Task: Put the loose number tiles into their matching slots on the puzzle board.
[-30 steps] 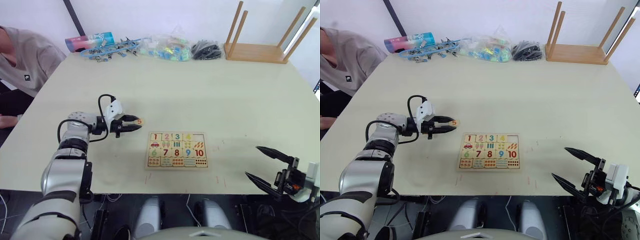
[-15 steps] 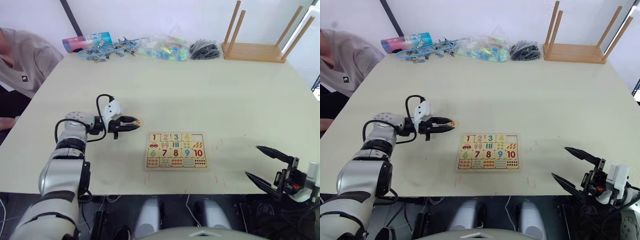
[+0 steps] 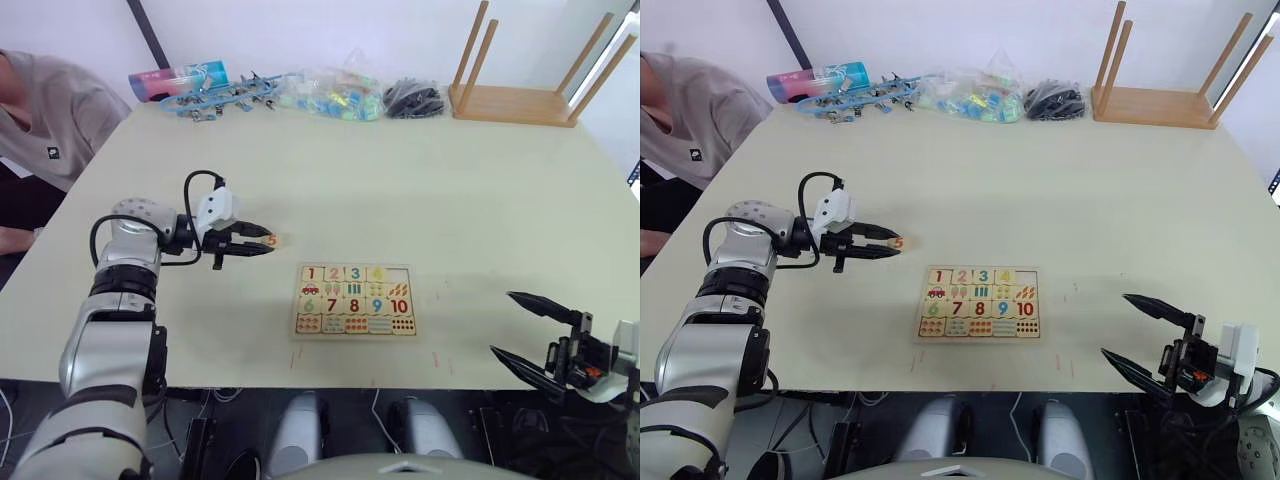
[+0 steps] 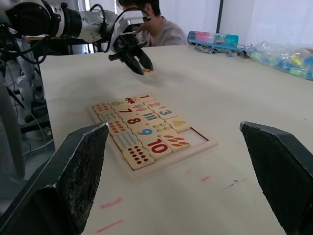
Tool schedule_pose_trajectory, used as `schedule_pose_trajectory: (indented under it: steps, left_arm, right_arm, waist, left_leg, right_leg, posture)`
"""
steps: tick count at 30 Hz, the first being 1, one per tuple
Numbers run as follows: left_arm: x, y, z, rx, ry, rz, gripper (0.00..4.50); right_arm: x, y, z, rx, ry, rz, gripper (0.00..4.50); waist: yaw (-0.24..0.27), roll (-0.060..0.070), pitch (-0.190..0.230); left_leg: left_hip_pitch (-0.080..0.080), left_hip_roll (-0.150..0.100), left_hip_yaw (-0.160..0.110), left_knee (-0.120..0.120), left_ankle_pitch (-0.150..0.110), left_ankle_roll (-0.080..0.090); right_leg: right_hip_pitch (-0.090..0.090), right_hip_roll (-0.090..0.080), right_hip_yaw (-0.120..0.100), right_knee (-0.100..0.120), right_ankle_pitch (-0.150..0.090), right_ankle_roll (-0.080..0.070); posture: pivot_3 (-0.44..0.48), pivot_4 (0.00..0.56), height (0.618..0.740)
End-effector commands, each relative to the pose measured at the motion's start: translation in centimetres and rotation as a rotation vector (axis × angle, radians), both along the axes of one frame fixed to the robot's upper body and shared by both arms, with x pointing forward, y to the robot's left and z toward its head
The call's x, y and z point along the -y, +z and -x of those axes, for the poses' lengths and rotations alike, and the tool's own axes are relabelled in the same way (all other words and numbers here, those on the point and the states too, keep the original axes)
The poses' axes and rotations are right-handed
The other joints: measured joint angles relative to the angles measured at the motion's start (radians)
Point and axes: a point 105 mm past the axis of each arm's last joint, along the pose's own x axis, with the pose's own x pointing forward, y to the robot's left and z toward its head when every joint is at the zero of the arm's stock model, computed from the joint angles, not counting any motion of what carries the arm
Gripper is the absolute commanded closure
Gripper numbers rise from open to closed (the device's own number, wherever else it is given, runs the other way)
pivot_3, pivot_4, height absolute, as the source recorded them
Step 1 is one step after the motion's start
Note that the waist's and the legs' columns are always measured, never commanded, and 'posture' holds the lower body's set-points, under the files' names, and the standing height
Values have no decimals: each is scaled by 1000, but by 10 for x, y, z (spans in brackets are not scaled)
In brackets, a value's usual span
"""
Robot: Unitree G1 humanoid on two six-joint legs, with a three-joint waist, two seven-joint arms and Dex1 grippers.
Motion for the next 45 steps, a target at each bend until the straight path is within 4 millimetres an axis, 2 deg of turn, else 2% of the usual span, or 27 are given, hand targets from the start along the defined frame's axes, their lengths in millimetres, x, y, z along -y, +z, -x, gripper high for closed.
schedule_pose_trajectory:
  steps: [1, 7, 11, 22, 27, 37, 45]
  left_arm:
    - [24, 14, 4, 15, -74, 29, 3494]
    - [79, 26, 23, -9, -145, 70, 3494]
    - [99, 22, 34, -22, -148, 33, 3494]
    - [134, 6, 36, 29, -96, -46, 3494]
    - [157, -1, 44, 33, -122, -77, 3494]
    - [181, -3, 41, 44, -136, -102, 3494]
    - [189, -4, 38, 44, -145, -134, 3494]
  right_arm:
    - [-1, 5, -1, 18, 16, -3, 0]
    - [1, 5, 0, 18, 22, 5, 0]
    - [1, 5, 1, 21, 17, 8, 0]
    - [-4, 3, 2, 30, -3, 6, 0]
    - [-5, 3, 2, 39, -16, 7, 0]
    - [-6, 1, 0, 47, -28, 9, 0]
    - [-5, 1, 0, 53, -42, 16, 0]
  waist:
    - [-1, 0, 0]
    - [-1, 0, 0]
    - [-1, 0, 0]
    - [0, 0, 0]
    - [0, 0, 0]
    - [1, 0, 0]
    - [0, 0, 0]
  left_leg:
    - [0, 0, 0, 0, 0, 0]
    - [0, 0, 0, 0, 0, 0]
    - [0, 0, 0, 0, 0, 0]
    - [0, 0, 0, 0, 0, 0]
    - [1, 0, 0, 0, 0, 0]
    - [0, -1, 0, 0, 0, 0]
    - [1, -1, -1, 0, 0, 0]
  right_leg:
    - [0, 0, 0, 0, 0, 0]
    - [0, 0, 1, 0, 0, 0]
    - [0, 0, 1, 0, 0, 0]
    - [0, 1, 2, 0, 0, 0]
    - [0, 1, 2, 0, 0, 0]
    - [0, 1, 2, -1, 0, 0]
    - [0, 1, 2, -1, 0, 0]
  posture:
    - [0, 150, 737]
    - [0, 150, 737]
    - [0, 150, 737]
    - [0, 150, 737]
    - [0, 150, 737]
    - [0, 150, 737]
    - [0, 150, 737]
